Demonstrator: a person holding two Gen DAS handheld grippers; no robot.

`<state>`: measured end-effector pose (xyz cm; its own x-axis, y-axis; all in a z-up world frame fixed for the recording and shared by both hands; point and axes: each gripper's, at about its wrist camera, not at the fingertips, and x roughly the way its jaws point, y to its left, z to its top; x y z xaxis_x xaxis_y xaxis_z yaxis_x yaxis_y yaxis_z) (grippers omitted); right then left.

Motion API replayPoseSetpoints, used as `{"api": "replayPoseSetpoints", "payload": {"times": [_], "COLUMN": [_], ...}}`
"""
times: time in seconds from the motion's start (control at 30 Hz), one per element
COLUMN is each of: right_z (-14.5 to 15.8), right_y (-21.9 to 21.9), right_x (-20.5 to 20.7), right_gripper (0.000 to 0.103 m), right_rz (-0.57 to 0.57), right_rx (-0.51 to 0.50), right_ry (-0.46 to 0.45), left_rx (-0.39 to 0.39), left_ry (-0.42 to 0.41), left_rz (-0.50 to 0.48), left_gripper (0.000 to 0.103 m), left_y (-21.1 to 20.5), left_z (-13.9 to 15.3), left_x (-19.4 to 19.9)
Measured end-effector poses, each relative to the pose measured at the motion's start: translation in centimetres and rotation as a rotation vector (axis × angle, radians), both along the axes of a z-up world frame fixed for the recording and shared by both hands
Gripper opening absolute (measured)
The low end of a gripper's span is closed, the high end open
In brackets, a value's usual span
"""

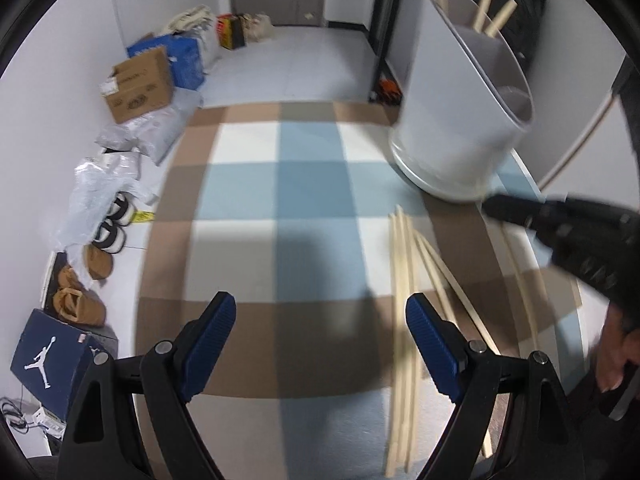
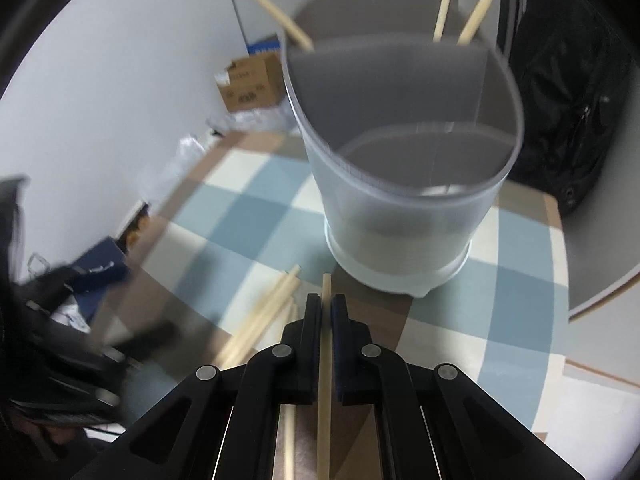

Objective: Organize utensils
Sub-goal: 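Close the right gripper on a stick while the left gripper approaches the pile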

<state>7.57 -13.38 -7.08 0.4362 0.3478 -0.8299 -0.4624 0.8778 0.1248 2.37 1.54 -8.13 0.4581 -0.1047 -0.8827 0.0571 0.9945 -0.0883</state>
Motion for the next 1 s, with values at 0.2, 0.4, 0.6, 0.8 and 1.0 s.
{"api": "replayPoseSetpoints", "payload": {"times": [0.2, 0.4, 0.6, 0.8, 1.0], "right_z": [2.3, 3.4, 4.8, 4.9, 5.6], "right_y": [-1.8, -3.0, -4.3, -5.0, -6.1], "right_x": [-1.1, -1.3, -1.7, -1.5, -1.4], "right_gripper": [0.004, 0.004, 0.004, 0.004, 0.005], "right_rz": [-0.023, -0.051, -0.069, -0.080, -0.102], "right_rx": [0.094, 0.155, 0.198, 0.239, 0.287], "right_ry": [-0.037, -0.064, -0.081, -0.081, -0.085], "left_rx": [0.079, 0.097, 0.120, 0.126, 0.137], "left_ry": [0.051, 0.074, 0.082, 0.073, 0.067], "left_rz": [-0.030, -0.029, 0.000, -0.002, -0.027], "left_gripper": [0.084, 0.084, 0.084, 0.084, 0.084], "left_y": [-1.4, -1.8, -1.7, -2.1, -2.9], "left_z": [-1.2, -1.7, -2.1, -2.0, -2.1], "left_x": [-0.1, 0.0, 0.5, 0.9, 1.9]}}
